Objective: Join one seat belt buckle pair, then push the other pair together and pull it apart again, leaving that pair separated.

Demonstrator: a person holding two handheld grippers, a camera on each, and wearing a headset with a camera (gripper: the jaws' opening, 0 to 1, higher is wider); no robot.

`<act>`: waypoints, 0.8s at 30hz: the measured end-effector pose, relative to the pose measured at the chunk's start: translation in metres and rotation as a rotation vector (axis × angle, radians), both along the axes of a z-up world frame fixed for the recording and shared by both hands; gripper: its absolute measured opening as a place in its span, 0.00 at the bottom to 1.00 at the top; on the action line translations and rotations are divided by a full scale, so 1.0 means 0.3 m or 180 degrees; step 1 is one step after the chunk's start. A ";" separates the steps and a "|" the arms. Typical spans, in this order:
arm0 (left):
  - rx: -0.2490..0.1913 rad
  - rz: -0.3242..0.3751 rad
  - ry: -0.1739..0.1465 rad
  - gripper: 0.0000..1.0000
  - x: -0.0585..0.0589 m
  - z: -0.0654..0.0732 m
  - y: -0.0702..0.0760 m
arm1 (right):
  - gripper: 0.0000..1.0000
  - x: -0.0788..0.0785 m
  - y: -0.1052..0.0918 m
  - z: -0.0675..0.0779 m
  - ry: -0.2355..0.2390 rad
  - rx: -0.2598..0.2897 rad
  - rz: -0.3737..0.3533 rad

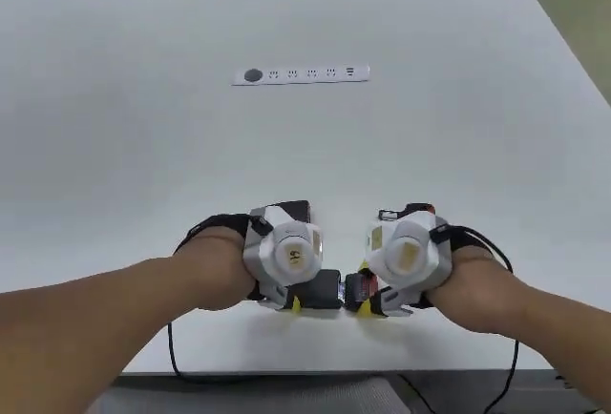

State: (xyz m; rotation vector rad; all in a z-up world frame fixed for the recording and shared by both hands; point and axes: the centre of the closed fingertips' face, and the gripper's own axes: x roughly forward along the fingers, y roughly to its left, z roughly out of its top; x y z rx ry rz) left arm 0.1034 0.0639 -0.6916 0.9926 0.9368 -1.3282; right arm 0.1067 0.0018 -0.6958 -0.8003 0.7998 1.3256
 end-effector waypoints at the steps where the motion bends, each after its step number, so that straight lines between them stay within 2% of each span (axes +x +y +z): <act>1: 0.0020 -0.0006 -0.0007 0.25 0.001 -0.001 0.002 | 0.26 0.003 -0.006 -0.006 0.0023 0.0019 0.0034; 5: 0.0066 -0.0031 -0.0016 0.25 0.010 0.001 0.013 | 0.26 0.001 -0.005 0.001 -0.0008 -0.0102 0.0077; 7: 0.0027 0.0004 -0.0016 0.26 0.009 0.004 0.017 | 0.26 -0.002 -0.004 0.004 -0.0048 -0.0143 0.0110; 9: -0.0037 0.0050 -0.0072 0.26 0.022 0.009 0.035 | 0.26 0.007 -0.008 0.010 -0.0084 -0.0127 0.0129; 10: -0.0047 0.0070 -0.0061 0.26 0.022 0.011 0.039 | 0.26 0.001 -0.011 0.014 -0.0096 -0.0139 0.0123; 11: 0.0002 0.0026 -0.0083 0.25 0.020 0.013 0.039 | 0.26 0.000 -0.009 0.017 -0.0157 -0.0162 0.0173; 15: 0.0048 0.0085 -0.0062 0.25 0.023 0.017 0.043 | 0.25 0.002 -0.008 0.017 -0.0158 -0.0192 0.0146; 19: -0.0019 0.0172 -0.0053 0.25 0.019 0.020 0.047 | 0.25 -0.003 -0.013 0.020 -0.0158 -0.0202 0.0137; 24: -0.0014 0.0149 -0.0100 0.25 0.018 0.021 0.041 | 0.25 0.001 -0.016 0.014 -0.0149 -0.0177 0.0132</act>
